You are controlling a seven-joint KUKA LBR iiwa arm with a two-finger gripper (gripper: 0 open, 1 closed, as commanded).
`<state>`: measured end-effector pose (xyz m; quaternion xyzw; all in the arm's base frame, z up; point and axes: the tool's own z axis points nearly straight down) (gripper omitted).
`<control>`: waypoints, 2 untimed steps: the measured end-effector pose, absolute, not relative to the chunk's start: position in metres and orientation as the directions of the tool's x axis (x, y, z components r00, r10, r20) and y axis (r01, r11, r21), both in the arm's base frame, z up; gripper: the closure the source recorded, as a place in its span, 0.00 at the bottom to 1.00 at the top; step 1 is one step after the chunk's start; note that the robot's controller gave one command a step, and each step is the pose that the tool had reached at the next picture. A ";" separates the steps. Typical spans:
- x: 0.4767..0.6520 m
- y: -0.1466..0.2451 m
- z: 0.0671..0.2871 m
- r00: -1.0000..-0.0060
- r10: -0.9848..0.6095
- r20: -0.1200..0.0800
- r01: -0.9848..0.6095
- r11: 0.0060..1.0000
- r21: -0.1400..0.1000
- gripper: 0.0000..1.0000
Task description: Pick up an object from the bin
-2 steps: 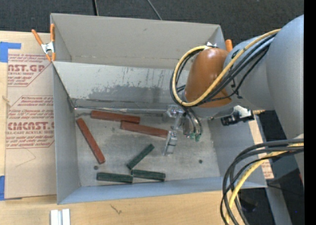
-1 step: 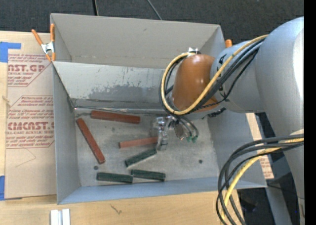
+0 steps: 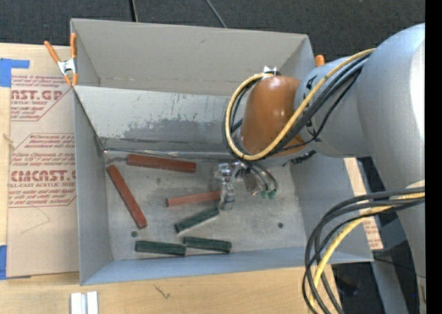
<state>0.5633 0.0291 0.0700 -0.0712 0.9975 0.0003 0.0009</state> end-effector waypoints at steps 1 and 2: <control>0.557 0.029 0.110 -0.990 -0.141 0.008 -0.140 0.990 0.001 1.00; 0.569 0.026 0.174 -0.994 -0.106 0.001 -0.106 0.994 0.001 1.00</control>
Offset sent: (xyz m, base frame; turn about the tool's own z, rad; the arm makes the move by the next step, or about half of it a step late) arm 0.0107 -0.0066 0.1231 0.0521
